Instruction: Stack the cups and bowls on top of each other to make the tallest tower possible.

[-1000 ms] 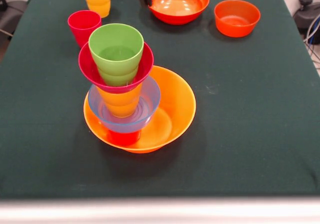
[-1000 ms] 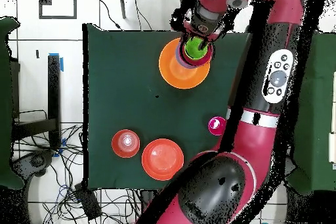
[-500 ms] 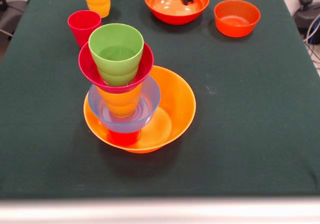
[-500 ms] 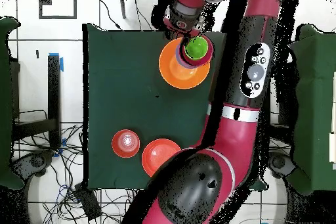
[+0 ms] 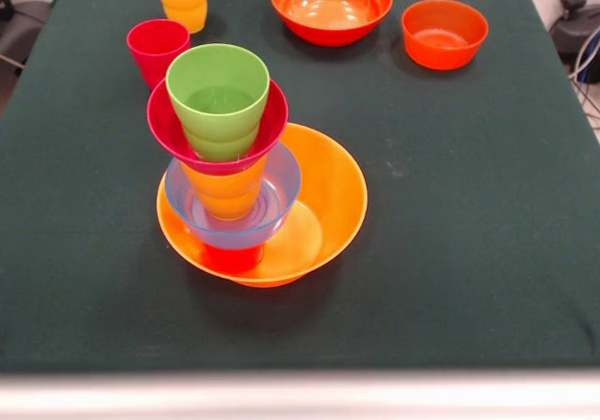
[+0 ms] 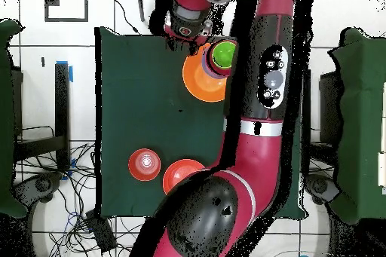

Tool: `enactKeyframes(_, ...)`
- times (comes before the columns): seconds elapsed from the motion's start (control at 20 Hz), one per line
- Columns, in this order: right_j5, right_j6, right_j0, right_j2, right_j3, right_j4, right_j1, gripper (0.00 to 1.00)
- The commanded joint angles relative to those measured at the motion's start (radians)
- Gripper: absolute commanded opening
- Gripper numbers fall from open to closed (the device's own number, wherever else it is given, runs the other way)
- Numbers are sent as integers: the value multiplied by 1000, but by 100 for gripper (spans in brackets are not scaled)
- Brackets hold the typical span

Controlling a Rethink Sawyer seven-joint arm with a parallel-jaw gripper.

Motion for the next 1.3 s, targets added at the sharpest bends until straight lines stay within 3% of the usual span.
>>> enactKeyframes(0.05,-172,176,6,-160,234,99,-44,100)
enactKeyframes(0.35,-307,282,-4,-245,397,195,-82,100)
enactKeyframes(0.65,-426,400,4,-352,513,242,-119,100)
enactKeyframes(1.0,-491,420,27,-420,531,258,-113,100)
enactKeyframes(1.3,-489,433,57,-464,475,234,-88,100)
